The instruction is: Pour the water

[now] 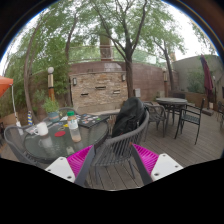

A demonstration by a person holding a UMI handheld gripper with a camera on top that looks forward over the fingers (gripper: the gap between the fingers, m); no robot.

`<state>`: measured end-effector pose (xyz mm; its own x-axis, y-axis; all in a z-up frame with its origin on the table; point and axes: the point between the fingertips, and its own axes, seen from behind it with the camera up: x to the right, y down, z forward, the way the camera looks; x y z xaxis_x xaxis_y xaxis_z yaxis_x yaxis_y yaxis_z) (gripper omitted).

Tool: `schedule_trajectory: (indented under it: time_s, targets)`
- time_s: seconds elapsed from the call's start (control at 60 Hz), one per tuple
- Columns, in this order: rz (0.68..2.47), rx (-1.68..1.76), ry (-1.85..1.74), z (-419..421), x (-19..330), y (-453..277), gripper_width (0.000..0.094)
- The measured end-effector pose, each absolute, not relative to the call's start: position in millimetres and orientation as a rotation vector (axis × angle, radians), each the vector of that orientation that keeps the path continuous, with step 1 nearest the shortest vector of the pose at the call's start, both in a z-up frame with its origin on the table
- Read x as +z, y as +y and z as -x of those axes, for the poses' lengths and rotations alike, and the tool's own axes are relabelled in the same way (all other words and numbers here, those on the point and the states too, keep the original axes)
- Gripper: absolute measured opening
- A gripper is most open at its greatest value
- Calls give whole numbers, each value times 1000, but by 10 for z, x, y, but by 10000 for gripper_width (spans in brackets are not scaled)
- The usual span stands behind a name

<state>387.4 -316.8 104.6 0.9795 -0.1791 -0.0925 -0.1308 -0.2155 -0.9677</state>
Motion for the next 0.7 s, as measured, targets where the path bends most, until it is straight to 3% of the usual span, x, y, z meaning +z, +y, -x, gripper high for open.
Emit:
schedule_trajectory:
  time_s: [0.283, 0.7]
  targets:
    - [1779, -37, 143, -3516, 1164, -2742, 820]
    - [1714, 22, -95, -2274, 1002, -951, 794]
